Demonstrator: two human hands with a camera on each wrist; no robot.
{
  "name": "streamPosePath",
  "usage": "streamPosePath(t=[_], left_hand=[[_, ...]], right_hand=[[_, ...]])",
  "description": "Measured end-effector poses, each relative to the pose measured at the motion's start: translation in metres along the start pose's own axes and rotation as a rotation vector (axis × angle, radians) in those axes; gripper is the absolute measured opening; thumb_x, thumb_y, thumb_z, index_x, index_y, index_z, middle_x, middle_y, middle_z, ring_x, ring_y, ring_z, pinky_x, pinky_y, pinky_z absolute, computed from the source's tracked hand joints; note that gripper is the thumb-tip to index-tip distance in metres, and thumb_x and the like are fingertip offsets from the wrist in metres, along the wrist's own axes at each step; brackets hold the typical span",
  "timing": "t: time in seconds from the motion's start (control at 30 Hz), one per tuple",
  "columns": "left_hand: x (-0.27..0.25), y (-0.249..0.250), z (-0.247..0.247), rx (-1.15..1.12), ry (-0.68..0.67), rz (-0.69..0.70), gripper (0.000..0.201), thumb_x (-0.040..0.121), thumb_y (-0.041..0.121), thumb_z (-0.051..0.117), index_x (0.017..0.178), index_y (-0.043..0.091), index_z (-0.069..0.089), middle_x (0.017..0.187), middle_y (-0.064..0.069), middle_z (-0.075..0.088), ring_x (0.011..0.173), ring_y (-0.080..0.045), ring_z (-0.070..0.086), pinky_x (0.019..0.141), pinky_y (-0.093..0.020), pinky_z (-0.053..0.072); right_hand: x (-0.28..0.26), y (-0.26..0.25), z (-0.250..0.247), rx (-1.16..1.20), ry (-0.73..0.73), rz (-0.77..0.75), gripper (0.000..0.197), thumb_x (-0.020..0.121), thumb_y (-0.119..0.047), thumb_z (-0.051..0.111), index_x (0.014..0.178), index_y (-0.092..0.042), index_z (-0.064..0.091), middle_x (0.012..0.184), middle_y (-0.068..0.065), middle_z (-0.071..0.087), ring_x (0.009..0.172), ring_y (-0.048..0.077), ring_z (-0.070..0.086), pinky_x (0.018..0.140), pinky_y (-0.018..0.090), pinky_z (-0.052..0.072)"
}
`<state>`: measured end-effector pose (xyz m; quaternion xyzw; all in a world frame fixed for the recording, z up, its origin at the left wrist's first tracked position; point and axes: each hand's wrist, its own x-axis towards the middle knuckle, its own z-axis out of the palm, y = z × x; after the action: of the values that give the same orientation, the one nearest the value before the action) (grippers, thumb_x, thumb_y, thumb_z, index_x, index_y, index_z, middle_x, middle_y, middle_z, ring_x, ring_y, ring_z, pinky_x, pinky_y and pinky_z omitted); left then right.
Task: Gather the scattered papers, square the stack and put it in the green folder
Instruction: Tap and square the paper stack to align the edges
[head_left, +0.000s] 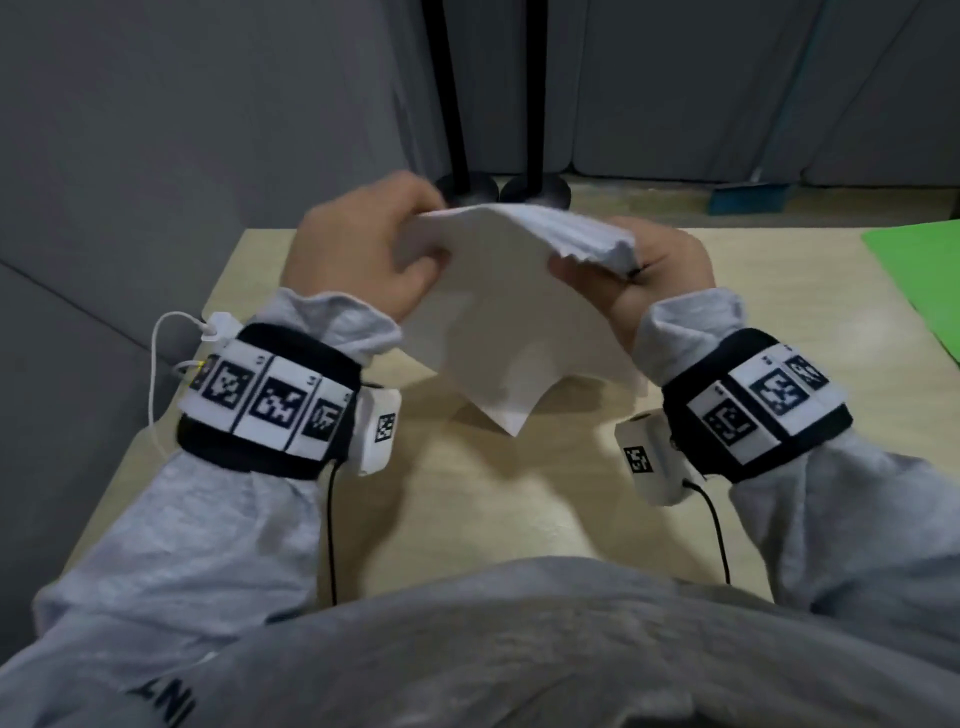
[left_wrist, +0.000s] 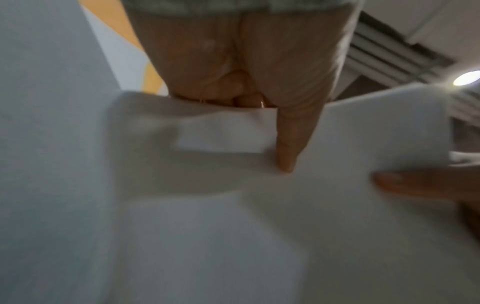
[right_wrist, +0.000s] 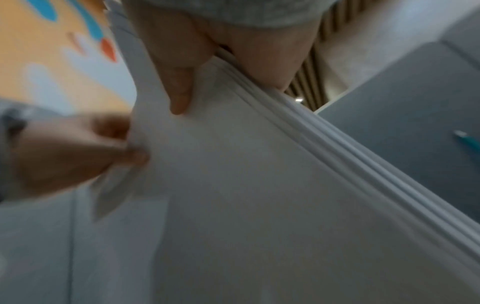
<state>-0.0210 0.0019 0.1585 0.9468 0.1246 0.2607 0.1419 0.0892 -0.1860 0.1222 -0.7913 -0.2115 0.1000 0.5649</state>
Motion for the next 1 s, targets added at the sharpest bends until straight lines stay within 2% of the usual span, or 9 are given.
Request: streamPosePath(t=[0.07,0.23,0.3,0.37,0.5,0.63,0.83,0.9,1.0], left_hand=[[-0.002,-0.017,-0.006,-0.054,0.048,-0.150,0.029,0.071,0.032,0.072,0.097,0.028,0.059,0.093,0.007,0.066,0.088,-0.018,0.063,0.077,-0.030,0.050],[-0.008,-0.030,0.005,-0.791,-0.005,-0.462,0.046,0.053,0.030,0.081,0.095,0.028,0.061,0.084,0.012,0.070,0.083,-0.007,0.066,0.077,-0.026,0.053],[-0.011,-0.031,0.020,-1.031,-0.034,-0.504,0.066,0.053,0.019,0.083,0.112,0.003,0.059,0.096,-0.003,0.072,0.096,-0.023,0.066,0.090,-0.042,0.052],[-0.012,-0.029,0.028,-1.186,-0.076,-0.552,0.088,0.052,0.010,0.084,0.128,-0.004,0.042,0.113,-0.021,0.062,0.110,-0.036,0.059,0.096,-0.052,0.048],[-0.014,-0.027,0.030,-1.166,-0.098,-0.586,0.061,0.049,0.014,0.083,0.107,0.017,0.065,0.100,-0.005,0.071,0.101,-0.026,0.065,0.091,-0.045,0.051],[-0.011,-0.019,0.021,-0.917,0.009,-0.472,0.025,0.053,0.024,0.086,0.075,0.028,0.073,0.078,0.011,0.074,0.081,-0.010,0.071,0.075,-0.028,0.057],[-0.022,-0.033,0.035,-1.117,-0.110,-0.482,0.043,0.056,0.015,0.081,0.097,0.020,0.070,0.097,-0.002,0.073,0.101,-0.025,0.066,0.093,-0.043,0.050],[-0.022,-0.038,0.036,-1.107,-0.094,-0.539,0.044,0.053,0.015,0.082,0.095,0.016,0.072,0.098,-0.006,0.073,0.104,-0.029,0.065,0.096,-0.048,0.049],[-0.021,-0.042,0.036,-1.112,-0.082,-0.564,0.037,0.049,0.015,0.083,0.085,0.019,0.076,0.093,-0.003,0.075,0.100,-0.027,0.067,0.097,-0.051,0.049]], right_hand=[[-0.009,-0.010,-0.013,0.203,-0.039,0.047,0.024,0.078,-0.020,0.077,0.073,-0.039,0.063,0.055,-0.029,0.061,0.054,-0.017,0.056,0.058,0.003,0.045],[0.014,0.009,-0.016,0.452,0.036,0.118,0.017,0.056,-0.014,0.083,0.061,-0.026,0.073,0.062,-0.009,0.070,0.063,0.011,0.067,0.068,0.032,0.055],[0.016,0.016,-0.014,0.579,0.019,0.154,0.015,0.051,-0.007,0.074,0.059,-0.020,0.073,0.061,-0.005,0.070,0.061,0.014,0.067,0.064,0.031,0.054],[0.017,0.019,-0.012,0.612,-0.015,0.173,0.014,0.051,-0.003,0.069,0.058,-0.015,0.072,0.058,-0.003,0.068,0.058,0.015,0.066,0.063,0.030,0.053],[0.018,0.016,-0.015,0.586,-0.059,0.133,0.015,0.053,-0.003,0.064,0.056,-0.015,0.072,0.055,-0.004,0.066,0.053,0.013,0.064,0.059,0.028,0.053],[0.017,0.011,-0.016,0.610,0.026,0.089,0.022,0.058,-0.008,0.068,0.078,-0.017,0.066,0.063,-0.009,0.069,0.061,0.009,0.066,0.059,0.027,0.053],[0.003,0.019,-0.002,0.543,-0.025,-0.009,0.039,0.087,0.006,0.058,0.122,-0.008,0.048,0.098,-0.003,0.065,0.083,-0.001,0.066,0.070,0.016,0.052],[0.002,0.021,-0.001,0.564,0.013,-0.004,0.053,0.086,-0.014,0.065,0.133,-0.011,0.040,0.113,-0.001,0.061,0.096,-0.001,0.064,0.079,0.020,0.052],[0.000,0.020,0.003,0.482,0.088,-0.008,0.104,0.067,-0.063,0.072,0.148,-0.022,0.021,0.148,0.001,0.037,0.133,0.010,0.041,0.107,0.036,0.040]])
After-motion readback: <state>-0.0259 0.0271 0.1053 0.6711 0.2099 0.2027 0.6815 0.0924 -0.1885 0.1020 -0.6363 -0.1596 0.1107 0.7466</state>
